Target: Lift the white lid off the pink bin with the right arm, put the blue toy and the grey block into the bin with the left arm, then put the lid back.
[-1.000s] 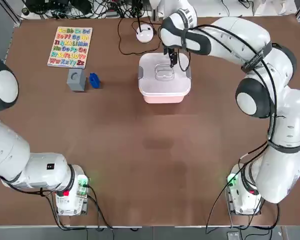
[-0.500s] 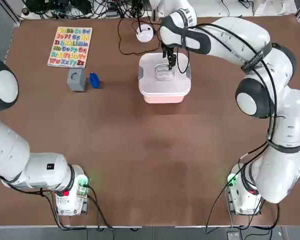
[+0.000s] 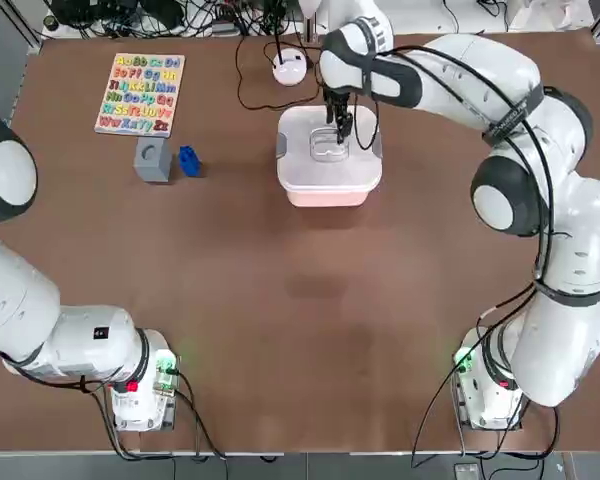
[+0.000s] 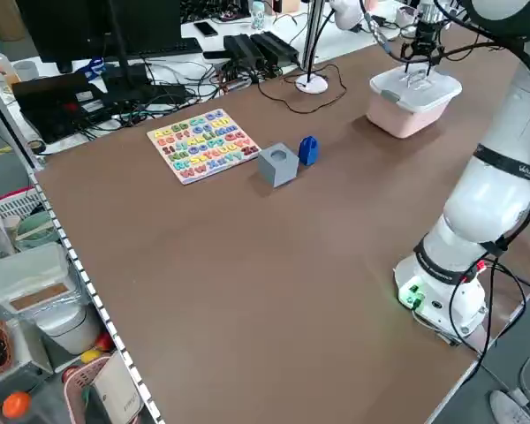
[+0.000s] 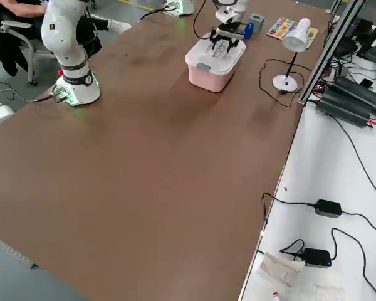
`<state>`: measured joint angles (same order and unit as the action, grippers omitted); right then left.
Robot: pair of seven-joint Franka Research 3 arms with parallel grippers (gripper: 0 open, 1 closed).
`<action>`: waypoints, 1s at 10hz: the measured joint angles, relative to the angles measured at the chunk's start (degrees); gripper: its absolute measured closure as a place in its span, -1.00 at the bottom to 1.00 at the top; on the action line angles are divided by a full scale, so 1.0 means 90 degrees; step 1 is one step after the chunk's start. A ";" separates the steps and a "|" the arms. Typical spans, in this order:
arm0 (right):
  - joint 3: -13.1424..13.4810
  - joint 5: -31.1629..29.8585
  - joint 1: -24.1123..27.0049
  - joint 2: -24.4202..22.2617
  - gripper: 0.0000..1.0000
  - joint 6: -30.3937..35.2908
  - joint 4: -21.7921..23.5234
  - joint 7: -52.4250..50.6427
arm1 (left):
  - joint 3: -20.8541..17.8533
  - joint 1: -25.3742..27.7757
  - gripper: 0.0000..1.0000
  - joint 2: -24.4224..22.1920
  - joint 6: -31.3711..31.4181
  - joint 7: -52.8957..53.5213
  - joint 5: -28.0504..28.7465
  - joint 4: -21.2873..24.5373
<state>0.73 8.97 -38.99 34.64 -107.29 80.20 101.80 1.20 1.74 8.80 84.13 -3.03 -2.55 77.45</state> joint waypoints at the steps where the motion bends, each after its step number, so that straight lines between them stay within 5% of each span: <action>1: -0.0021 0.0001 -0.0012 0.0000 -0.44 0.0009 0.0001 0.0001 | 0.0000 0.0000 -1.00 0.0000 0.0000 0.0000 0.0000 0.0000; 5: -0.0021 0.0271 0.0022 -0.0005 0.78 0.0036 -0.0010 0.0067 | 0.0000 0.0000 -1.00 0.0000 0.0004 0.0000 0.0000 0.0000; 10: 0.0008 0.0370 0.0360 -0.0473 0.84 0.0105 -0.0164 -0.0333 | 0.0000 0.0000 -1.00 0.0000 0.0005 0.0000 0.0000 -0.0003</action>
<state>0.80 12.31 -35.75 30.38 -106.35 78.72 98.80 1.19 1.74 8.80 84.18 -3.03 -2.55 77.43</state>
